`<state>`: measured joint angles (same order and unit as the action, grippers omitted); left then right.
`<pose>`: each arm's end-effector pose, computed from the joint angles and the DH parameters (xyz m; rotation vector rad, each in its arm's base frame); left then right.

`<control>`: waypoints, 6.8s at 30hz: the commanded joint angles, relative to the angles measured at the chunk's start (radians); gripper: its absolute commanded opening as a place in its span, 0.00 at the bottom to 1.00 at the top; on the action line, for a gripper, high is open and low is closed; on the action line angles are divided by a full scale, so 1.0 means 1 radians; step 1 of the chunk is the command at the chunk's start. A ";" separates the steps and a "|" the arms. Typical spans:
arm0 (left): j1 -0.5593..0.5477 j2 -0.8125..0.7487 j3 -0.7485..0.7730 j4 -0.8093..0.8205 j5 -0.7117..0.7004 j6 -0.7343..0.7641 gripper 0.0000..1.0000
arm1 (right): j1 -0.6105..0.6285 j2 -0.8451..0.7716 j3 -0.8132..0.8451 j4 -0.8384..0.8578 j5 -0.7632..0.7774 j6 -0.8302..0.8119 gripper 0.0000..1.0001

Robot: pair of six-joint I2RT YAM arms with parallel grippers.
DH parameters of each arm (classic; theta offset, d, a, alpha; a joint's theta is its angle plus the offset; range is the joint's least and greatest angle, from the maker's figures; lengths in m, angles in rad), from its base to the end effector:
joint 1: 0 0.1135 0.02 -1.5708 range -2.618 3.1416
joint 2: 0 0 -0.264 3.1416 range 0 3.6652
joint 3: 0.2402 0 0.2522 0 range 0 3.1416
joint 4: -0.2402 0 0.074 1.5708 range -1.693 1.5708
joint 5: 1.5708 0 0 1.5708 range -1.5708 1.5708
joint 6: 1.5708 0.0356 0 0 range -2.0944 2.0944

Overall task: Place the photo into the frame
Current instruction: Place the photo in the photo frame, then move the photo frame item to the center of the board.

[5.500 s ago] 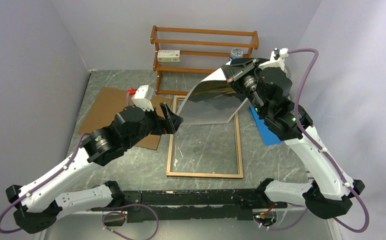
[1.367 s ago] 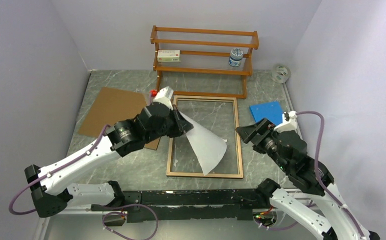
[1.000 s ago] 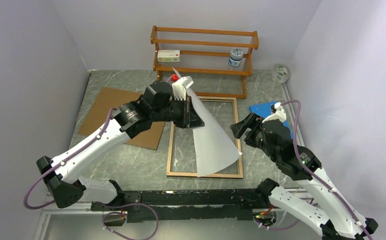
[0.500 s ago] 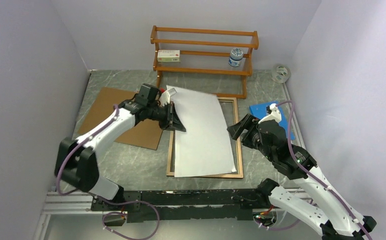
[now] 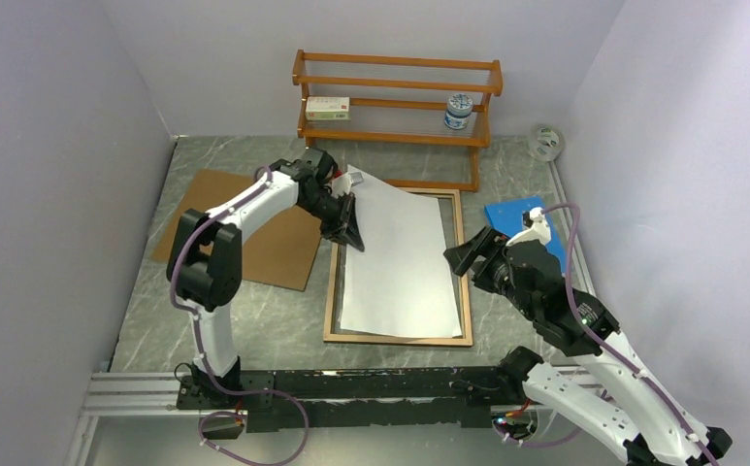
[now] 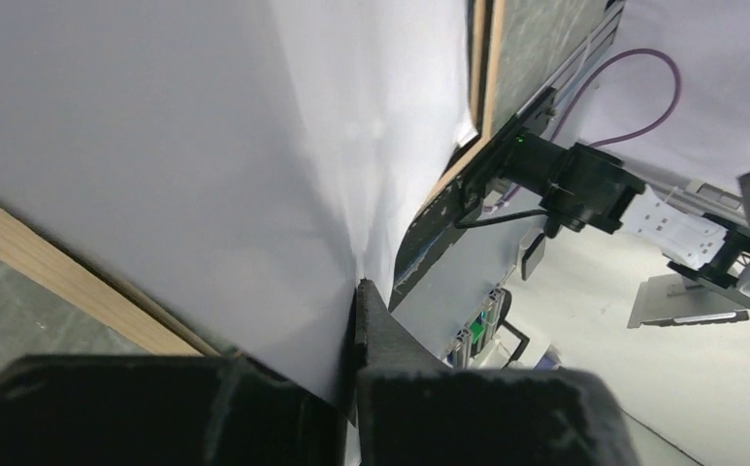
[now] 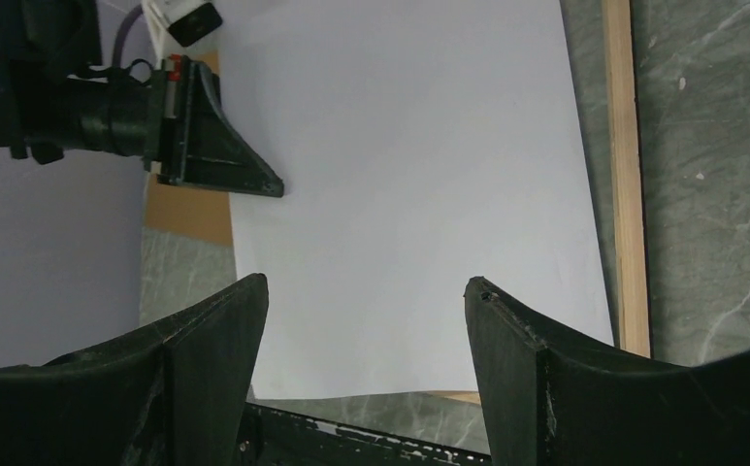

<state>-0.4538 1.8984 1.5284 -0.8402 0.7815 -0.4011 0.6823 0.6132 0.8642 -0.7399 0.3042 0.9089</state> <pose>0.3396 -0.1935 0.2379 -0.2890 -2.8430 1.2836 0.1013 0.0685 0.3337 0.4287 2.0607 0.6745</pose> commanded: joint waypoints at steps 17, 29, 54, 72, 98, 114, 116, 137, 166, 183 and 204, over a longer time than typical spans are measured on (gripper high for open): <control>0.062 -0.075 -0.228 0.305 -0.005 -0.201 0.41 | 0.000 -0.042 -0.069 0.051 -0.017 0.045 0.76; 0.072 -0.047 -0.142 0.183 -0.030 -0.063 0.02 | 0.000 -0.049 -0.070 0.045 -0.014 0.055 0.75; 0.072 0.068 -0.116 0.266 0.107 -0.103 0.03 | 0.000 -0.059 -0.111 0.057 -0.039 0.087 0.73; 0.066 0.049 -0.129 0.231 -0.015 -0.094 0.47 | 0.002 -0.058 -0.123 0.059 -0.043 0.093 0.73; 0.184 -0.199 -0.111 0.002 -0.601 -0.038 0.81 | 0.001 0.242 -0.107 0.322 -0.095 -0.011 0.75; 0.558 -0.176 -0.076 0.174 -0.670 -0.106 0.82 | 0.076 0.958 0.287 0.698 -0.334 -0.072 0.73; 0.572 -0.146 -0.056 0.164 -0.596 -0.096 0.81 | 0.082 1.032 0.368 0.670 -0.348 -0.078 0.73; 0.551 0.492 0.488 0.515 -0.310 -0.300 0.53 | 0.082 1.360 0.742 0.455 -0.400 -0.343 0.68; 0.502 0.383 0.227 0.004 -0.505 0.091 0.47 | 0.075 1.370 0.739 0.378 -0.300 -0.381 0.68; 0.634 -0.219 -0.253 -0.012 -0.680 -0.309 0.82 | 0.093 1.592 1.021 0.308 -0.481 -0.448 0.68; 0.882 -0.537 -0.768 -0.049 -0.944 -0.581 0.94 | 0.143 1.842 1.226 0.233 -0.498 -0.534 0.82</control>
<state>0.4225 1.3960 0.7982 -0.8730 -0.0746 -0.8848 0.8310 2.4248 2.0380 -0.4973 -0.1925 0.4080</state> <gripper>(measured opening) 0.937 0.818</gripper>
